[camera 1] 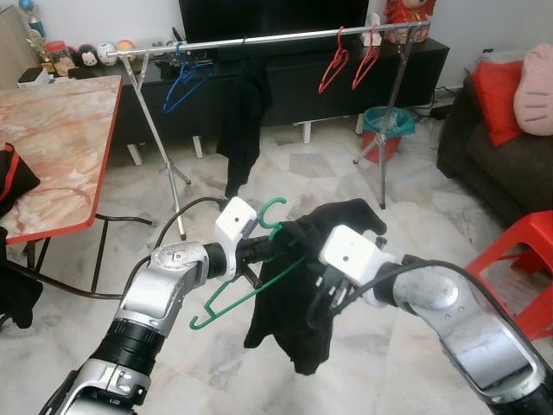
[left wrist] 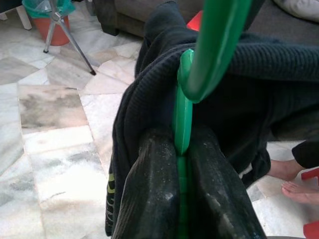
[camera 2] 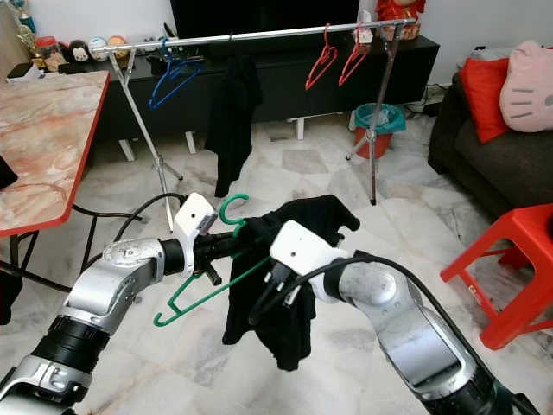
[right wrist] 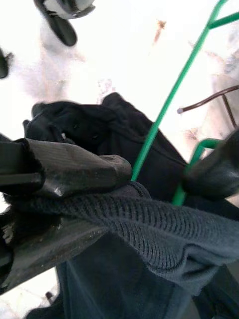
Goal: Hang hanger
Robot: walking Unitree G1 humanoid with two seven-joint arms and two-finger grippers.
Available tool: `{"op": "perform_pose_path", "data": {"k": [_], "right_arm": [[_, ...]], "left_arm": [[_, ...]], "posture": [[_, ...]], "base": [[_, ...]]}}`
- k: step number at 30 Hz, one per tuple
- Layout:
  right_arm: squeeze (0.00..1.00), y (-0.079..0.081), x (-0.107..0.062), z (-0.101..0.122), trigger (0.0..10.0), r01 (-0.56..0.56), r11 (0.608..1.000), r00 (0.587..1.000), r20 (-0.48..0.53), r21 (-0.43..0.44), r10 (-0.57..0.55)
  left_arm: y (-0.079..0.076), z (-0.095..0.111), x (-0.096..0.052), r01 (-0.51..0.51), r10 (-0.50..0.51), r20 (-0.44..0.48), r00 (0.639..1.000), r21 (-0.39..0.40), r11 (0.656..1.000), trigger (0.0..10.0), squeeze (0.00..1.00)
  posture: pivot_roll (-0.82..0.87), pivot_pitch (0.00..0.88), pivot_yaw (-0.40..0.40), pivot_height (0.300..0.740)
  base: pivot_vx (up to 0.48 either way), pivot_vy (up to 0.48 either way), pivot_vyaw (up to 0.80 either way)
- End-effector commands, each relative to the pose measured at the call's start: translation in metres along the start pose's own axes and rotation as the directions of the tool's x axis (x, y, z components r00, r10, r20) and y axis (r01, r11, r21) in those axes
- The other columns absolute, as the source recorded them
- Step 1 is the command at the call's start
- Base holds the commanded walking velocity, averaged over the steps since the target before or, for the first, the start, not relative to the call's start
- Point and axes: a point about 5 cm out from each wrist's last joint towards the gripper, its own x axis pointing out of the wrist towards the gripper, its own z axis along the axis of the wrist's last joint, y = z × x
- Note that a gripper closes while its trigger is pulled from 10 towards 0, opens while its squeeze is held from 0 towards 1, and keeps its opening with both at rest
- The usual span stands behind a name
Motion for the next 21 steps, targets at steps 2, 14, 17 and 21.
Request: {"op": "perform_pose_path", "data": {"k": [2,14,17,21], "right_arm": [[0.43,0.003,-0.004,0.000,10.0,-0.019,0.999,1.000,0.006,-0.028,0.020],[1.00,0.004,-0.006,0.002,10.0,-0.031,0.999,0.999,0.044,-0.025,0.032],[1.00,0.004,-0.008,0.004,10.0,-0.035,0.999,0.997,0.067,-0.025,0.037],[1.00,-0.010,-0.015,-0.004,10.0,0.040,0.999,0.999,0.035,-0.036,-0.039]], "left_arm": [[0.003,0.009,-0.004,-0.016,0.015,0.046,0.999,0.023,1.000,10.0,0.00],[0.003,0.009,-0.003,-0.021,0.020,0.045,0.999,0.029,0.999,10.0,0.00],[0.003,0.009,-0.003,-0.016,0.015,0.044,0.999,0.027,1.000,10.0,0.00],[0.003,0.006,-0.006,-0.004,0.003,0.034,0.999,0.029,1.000,10.0,0.00]], "posture": [[-0.18,0.000,0.018,0.740],[-0.19,0.000,0.022,0.740],[-0.19,0.000,0.022,0.740],[-0.19,0.000,0.022,0.740]], "base": [[0.000,0.000,0.00],[0.000,0.000,0.00],[0.000,0.000,0.00],[0.000,0.000,0.00]]}}
